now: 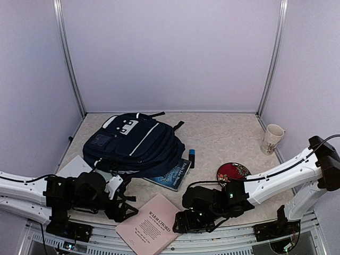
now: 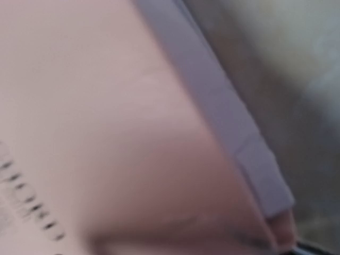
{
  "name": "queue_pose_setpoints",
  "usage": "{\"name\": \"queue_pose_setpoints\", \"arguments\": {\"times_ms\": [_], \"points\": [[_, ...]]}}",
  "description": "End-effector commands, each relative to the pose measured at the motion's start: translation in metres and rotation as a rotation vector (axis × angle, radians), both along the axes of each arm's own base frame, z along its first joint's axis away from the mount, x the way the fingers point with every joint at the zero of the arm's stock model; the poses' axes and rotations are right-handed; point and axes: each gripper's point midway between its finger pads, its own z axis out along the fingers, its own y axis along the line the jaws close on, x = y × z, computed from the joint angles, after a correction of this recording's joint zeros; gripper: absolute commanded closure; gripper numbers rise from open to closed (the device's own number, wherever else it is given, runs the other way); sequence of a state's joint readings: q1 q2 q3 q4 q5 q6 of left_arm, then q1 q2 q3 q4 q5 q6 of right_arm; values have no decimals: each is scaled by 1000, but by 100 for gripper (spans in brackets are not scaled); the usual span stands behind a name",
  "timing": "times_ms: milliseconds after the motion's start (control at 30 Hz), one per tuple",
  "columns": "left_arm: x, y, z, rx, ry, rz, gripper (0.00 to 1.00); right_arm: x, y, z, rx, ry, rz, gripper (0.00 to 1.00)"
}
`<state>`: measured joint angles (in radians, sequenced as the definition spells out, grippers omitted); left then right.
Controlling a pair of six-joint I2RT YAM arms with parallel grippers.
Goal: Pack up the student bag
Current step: Turn over the book at the corner of the board.
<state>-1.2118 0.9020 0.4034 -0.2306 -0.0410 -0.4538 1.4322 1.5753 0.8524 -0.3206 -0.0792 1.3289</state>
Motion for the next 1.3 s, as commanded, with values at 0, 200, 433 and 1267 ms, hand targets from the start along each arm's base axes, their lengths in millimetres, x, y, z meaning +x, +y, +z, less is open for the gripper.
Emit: {"name": "queue_pose_setpoints", "arguments": {"times_ms": [0,200,433,1267], "points": [[-8,3,-7,-114,135,97,15,-4,9,-16,40,51,-77,16],[-22,-13,-41,-93,214,24,15,18,16,-18,125,12,-135,19],[-36,-46,-51,-133,239,-122,20,38,80,30,368,-122,47,23],[-6,-36,58,-606,-63,-199,27,77,150,185,575,-542,-109,30]]}}
